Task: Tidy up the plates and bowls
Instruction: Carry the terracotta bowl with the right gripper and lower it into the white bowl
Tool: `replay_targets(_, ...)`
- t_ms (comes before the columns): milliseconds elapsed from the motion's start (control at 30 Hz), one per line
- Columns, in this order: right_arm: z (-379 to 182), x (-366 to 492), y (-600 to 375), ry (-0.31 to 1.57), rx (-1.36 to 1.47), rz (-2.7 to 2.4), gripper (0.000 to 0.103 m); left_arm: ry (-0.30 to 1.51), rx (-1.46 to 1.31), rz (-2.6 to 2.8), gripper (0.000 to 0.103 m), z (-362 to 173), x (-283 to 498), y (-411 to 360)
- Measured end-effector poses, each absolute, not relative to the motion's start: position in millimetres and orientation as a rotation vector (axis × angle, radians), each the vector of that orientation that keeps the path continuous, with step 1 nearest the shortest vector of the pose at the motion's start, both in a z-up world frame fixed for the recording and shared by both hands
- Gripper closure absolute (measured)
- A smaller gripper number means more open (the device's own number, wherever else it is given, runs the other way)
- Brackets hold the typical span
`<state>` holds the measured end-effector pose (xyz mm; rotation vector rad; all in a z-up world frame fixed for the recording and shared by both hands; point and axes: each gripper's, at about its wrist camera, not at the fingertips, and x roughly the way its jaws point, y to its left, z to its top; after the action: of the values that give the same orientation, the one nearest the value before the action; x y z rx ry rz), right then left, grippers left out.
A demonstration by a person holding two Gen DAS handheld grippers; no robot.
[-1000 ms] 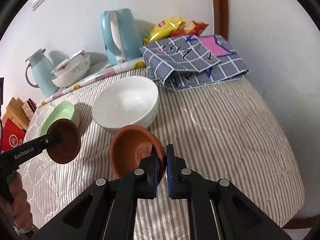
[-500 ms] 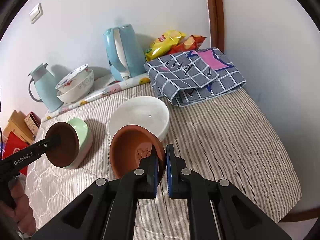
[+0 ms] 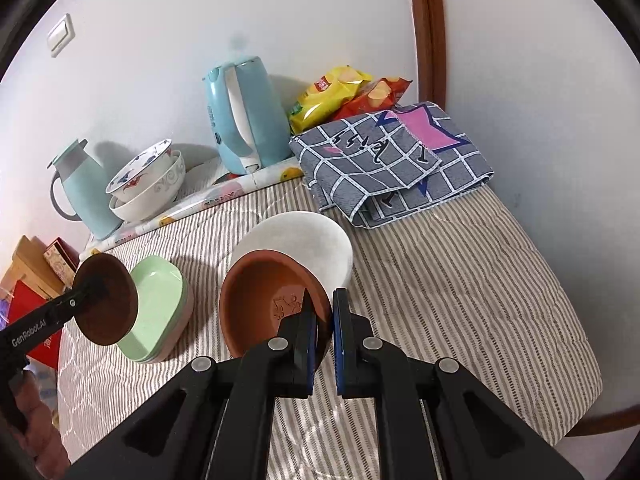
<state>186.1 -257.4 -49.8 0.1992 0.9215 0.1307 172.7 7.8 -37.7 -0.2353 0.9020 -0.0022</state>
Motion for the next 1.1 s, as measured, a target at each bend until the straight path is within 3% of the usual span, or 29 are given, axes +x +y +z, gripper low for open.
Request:
replay_targets(433,-55.9,213.2,-244.3,0.929,0.189,0.127,0.096,0.900,-0.244,0.011,0.094,-42.7,189.0,24.7)
replay_targets(1100,-110.5,264.7,-213.9,1.047,0.112,0.125,0.096,0.936,-0.246,0.029,0.094,-64.7,222.3,42.0)
